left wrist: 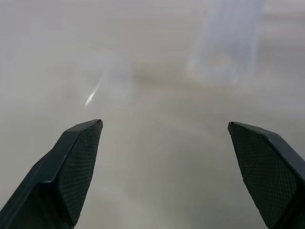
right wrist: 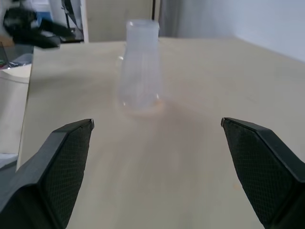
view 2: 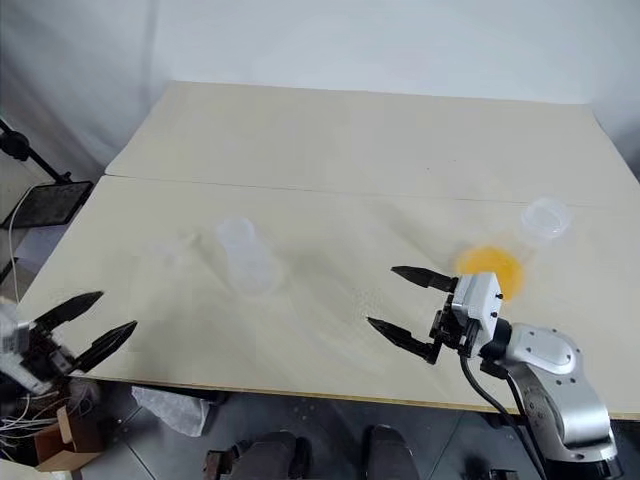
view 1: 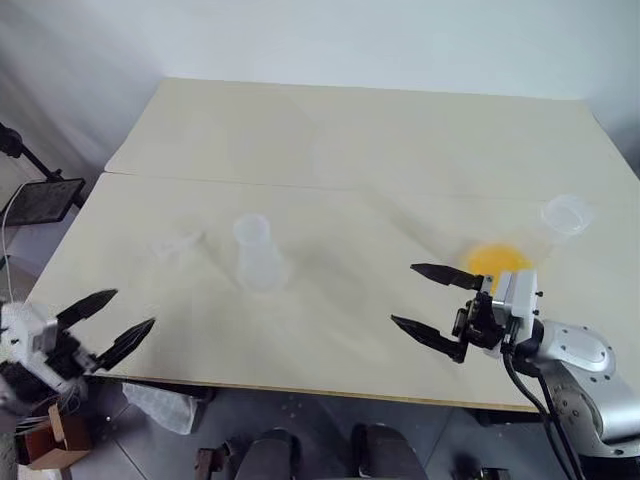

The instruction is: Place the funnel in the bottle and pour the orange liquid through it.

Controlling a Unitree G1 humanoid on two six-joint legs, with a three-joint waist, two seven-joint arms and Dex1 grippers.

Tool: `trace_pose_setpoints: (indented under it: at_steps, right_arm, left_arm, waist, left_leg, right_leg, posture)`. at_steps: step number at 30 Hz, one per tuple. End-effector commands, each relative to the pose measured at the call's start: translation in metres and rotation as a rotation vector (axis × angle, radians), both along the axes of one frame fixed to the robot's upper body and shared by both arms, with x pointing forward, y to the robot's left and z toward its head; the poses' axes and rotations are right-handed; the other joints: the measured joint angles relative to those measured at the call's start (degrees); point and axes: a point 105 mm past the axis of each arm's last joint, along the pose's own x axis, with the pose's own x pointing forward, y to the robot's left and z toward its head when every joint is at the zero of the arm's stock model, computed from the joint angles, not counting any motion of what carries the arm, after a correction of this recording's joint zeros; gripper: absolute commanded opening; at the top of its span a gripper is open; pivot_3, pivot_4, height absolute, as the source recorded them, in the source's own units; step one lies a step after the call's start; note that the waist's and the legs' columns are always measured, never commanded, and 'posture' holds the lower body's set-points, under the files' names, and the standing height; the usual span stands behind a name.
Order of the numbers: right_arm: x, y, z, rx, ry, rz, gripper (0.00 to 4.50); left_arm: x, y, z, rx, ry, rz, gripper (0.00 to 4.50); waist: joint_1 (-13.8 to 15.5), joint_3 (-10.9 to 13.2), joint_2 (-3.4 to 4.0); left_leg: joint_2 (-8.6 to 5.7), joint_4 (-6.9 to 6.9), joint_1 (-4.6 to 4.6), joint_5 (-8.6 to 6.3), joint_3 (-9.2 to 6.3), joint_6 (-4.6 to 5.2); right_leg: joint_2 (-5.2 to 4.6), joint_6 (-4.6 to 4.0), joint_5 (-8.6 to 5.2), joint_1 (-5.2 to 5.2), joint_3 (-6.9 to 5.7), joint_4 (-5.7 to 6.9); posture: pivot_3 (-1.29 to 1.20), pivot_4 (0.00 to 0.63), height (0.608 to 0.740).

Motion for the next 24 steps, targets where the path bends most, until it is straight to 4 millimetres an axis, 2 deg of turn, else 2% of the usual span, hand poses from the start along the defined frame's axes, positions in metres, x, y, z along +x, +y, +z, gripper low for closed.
trace_pose_setpoints:
  at_steps: [1, 3, 7, 12, 18, 24]
  right_arm:
    - [-0.005, -0.01, 0.005, -0.022, -0.032, -0.04, 4.5]
    - [-0.006, -0.013, 0.004, -0.023, -0.032, -0.059, 4.5]
    - [-0.007, -0.014, 0.007, -0.016, -0.043, -0.087, 4.5]
    - [-0.013, -0.012, 0.005, -0.015, -0.042, -0.103, 4.5]
    - [-0.016, -0.014, 0.006, -0.013, -0.046, -0.143, 4.5]
    - [-0.02, -0.013, 0.004, -0.008, -0.046, -0.162, 4.5]
  left_arm:
    - [0.022, -0.037, 0.027, 0.031, -0.066, -0.12, 4.48]
    - [0.033, -0.051, 0.032, -0.005, -0.054, -0.155, 4.48]
    - [0.044, -0.075, 0.026, 0.011, 0.012, -0.248, 4.48]
    - [0.074, -0.098, 0.03, 0.002, 0.001, -0.271, 4.48]
    - [0.089, -0.117, 0.033, -0.01, -0.016, -0.314, 4.48]
    - [0.096, -0.126, 0.036, -0.027, -0.02, -0.332, 4.48]
  waist:
    - [0.05, 0.0, 0.0]
    - [-0.19, 0.0, 0.0]
    - [-1.41, 0.0, 0.01]
    - [-0.66, 0.0, 0.0]
    - [-0.49, 0.0, 0.0]
    - [-0.54, 0.01, -0.01]
  left_leg:
    - [0.0, 0.0, 0.0, 0.0, 0.0, 0.0]
    - [-0.02, 0.01, 0.01, 0.01, 0.02, -0.01]
    - [0.01, -0.01, 0.02, 0.01, 0.12, -0.03]
    - [0.03, 0.06, 0.02, 0.06, 0.09, -0.09]
    - [-0.01, 0.08, -0.02, 0.06, 0.08, -0.08]
    - [0.01, 0.1, -0.02, 0.08, 0.08, -0.13]
  right_leg:
    - [0.01, 0.0, 0.0, 0.0, 0.0, 0.02]
    - [0.03, 0.01, 0.01, -0.01, 0.0, 0.06]
    - [0.15, 0.04, 0.02, -0.04, -0.01, 0.28]
    - [0.19, 0.04, 0.02, -0.04, -0.04, 0.31]
    - [0.18, 0.07, 0.04, -0.04, -0.05, 0.31]
    - [0.22, 0.08, 0.04, -0.04, -0.08, 0.32]
  posture:
    - [0.0, 0.15, 0.74]
    - [0.0, 0.15, 0.74]
    - [0.0, 0.15, 0.74]
    - [0.0, 0.15, 0.74]
    - [0.0, 0.15, 0.74]
    - [0.0, 0.15, 0.74]
